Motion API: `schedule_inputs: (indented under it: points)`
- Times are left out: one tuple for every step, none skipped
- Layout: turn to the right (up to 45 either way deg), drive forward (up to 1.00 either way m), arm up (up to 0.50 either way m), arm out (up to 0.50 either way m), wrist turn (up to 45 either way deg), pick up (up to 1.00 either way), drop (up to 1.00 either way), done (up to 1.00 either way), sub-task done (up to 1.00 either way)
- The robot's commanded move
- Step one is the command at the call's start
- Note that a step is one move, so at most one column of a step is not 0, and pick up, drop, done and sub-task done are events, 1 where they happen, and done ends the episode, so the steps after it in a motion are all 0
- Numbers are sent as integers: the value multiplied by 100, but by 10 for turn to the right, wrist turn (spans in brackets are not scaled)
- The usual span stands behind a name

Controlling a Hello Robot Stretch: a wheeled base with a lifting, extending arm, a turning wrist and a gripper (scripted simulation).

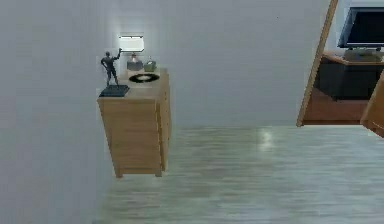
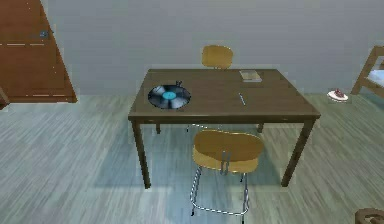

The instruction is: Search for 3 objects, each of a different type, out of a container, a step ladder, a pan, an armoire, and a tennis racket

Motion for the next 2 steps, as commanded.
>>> schedule_inputs:
  points:
    - [0, 10, 0, 0, 0, 0, 0, 0, 0]
    - [390, 0, 0, 0, 0, 0, 0, 0, 0]
